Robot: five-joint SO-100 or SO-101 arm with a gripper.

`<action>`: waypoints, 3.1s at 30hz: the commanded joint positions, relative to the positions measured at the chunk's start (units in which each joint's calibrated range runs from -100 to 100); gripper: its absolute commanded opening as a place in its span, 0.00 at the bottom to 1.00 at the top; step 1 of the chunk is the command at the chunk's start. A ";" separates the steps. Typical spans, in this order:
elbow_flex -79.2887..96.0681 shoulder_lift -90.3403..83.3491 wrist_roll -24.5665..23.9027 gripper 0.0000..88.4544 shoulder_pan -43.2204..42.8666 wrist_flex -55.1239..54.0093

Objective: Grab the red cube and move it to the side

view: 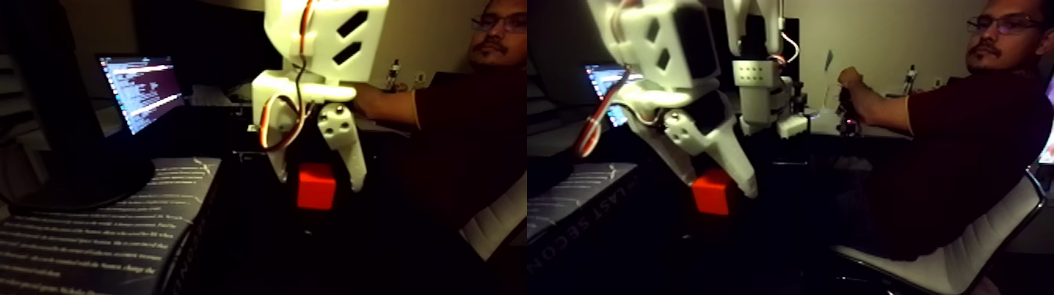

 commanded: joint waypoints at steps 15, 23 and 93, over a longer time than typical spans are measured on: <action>-1.70 0.29 -0.22 0.24 -0.50 0.46; -1.42 0.29 -0.27 0.02 -0.50 0.63; -27.27 -2.99 -30.05 0.02 13.57 14.73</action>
